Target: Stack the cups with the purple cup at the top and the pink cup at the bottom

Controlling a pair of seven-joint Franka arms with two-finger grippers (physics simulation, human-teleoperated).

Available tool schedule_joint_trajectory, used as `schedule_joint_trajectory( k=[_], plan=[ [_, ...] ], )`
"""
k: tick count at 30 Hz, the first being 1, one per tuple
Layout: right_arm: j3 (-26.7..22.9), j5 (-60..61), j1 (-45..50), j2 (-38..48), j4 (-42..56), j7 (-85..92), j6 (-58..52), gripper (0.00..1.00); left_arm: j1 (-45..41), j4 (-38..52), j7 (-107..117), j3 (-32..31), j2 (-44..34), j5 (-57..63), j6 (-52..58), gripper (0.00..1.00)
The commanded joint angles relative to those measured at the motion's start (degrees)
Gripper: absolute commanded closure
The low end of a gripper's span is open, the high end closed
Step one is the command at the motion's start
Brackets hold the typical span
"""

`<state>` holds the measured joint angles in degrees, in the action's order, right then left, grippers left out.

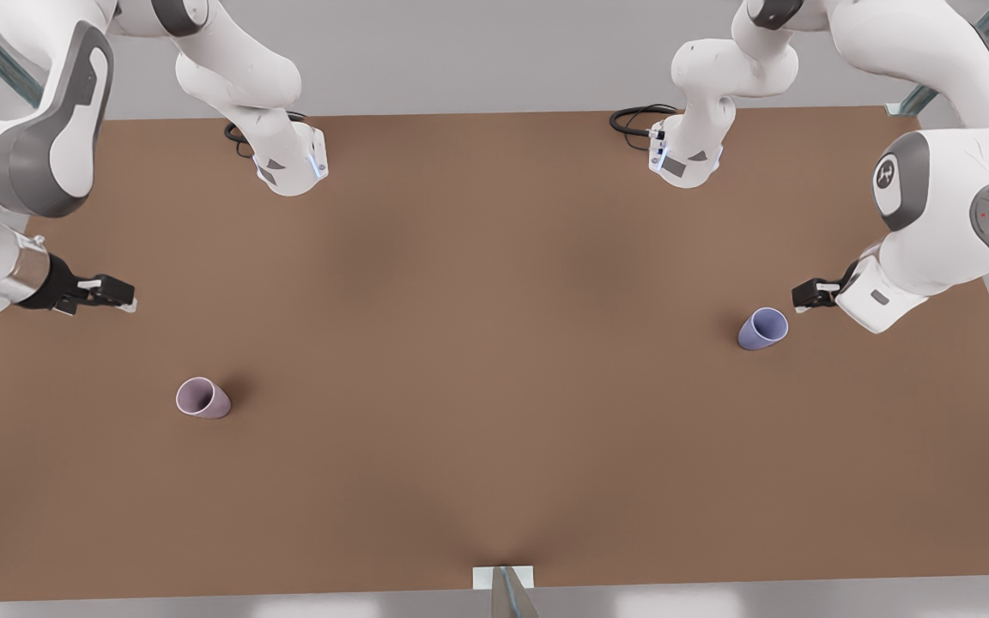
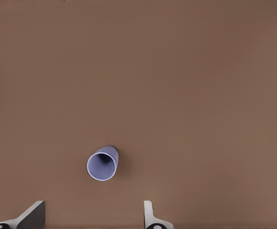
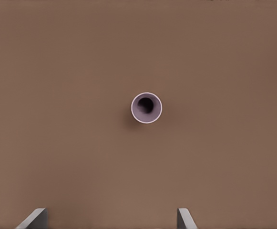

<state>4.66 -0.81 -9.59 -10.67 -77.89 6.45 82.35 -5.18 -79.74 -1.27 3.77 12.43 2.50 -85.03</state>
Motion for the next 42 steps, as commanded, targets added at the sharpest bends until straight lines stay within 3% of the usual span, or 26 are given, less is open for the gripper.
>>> schedule_joint_trajectory(
  k=[1,5,10,14,19,32,42],
  plan=[
    [0.09,0.20,0.01,0.39,-0.95,1.81,3.96,0.00,0.00,0.03,-6.02,0.01,-0.04,0.22,-0.05,0.00],
    [0.17,0.20,-0.08,5.75,-13.51,3.73,11.08,0.00,0.00,-0.06,-5.76,0.01,0.40,0.13,-1.01,0.00],
    [-1.58,-0.77,0.01,0.57,-16.59,8.31,15.64,0.00,0.08,-0.50,-5.76,0.18,0.40,0.04,-1.98,0.00],
    [-4.40,-0.86,-0.34,-0.49,-28.71,13.32,30.93,0.00,0.17,-0.59,-5.76,0.27,0.49,-0.04,-2.16,0.00],
    [-6.07,-1.56,-0.08,-5.85,-27.67,18.16,39.12,0.00,0.26,-0.76,-5.76,0.36,0.58,-0.04,-2.16,0.00],
    [-7.21,-0.33,0.18,-15.96,-24.59,19.56,45.18,0.00,0.35,-0.76,-5.76,0.80,1.19,-0.04,-2.51,0.00],
    [-7.12,0.90,0.18,-18.95,-23.10,19.65,47.73,0.00,0.35,-0.68,-5.76,0.80,1.54,-0.13,-2.60,0.00]
  ],
)
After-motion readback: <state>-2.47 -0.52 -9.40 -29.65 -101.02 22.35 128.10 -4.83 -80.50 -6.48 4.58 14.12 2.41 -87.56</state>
